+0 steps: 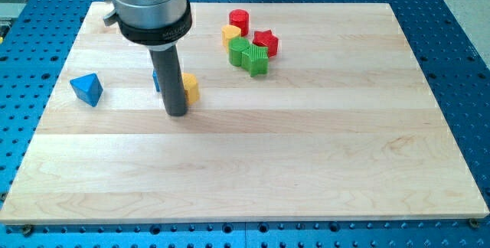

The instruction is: Separate the red blocks from the group of blocks

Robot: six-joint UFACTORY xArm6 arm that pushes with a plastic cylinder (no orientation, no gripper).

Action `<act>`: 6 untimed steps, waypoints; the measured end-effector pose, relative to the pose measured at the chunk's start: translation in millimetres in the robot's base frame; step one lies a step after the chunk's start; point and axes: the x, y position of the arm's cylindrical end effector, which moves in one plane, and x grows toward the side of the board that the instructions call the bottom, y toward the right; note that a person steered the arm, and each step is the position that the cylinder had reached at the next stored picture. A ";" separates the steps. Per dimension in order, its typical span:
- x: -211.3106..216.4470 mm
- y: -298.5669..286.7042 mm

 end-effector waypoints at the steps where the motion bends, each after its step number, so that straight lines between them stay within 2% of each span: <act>1: -7.7 -15.4; 2: -49.9 60.3; 3: -77.9 78.5; 4: -17.9 95.1; 5: -34.9 170.1; 6: -90.8 170.3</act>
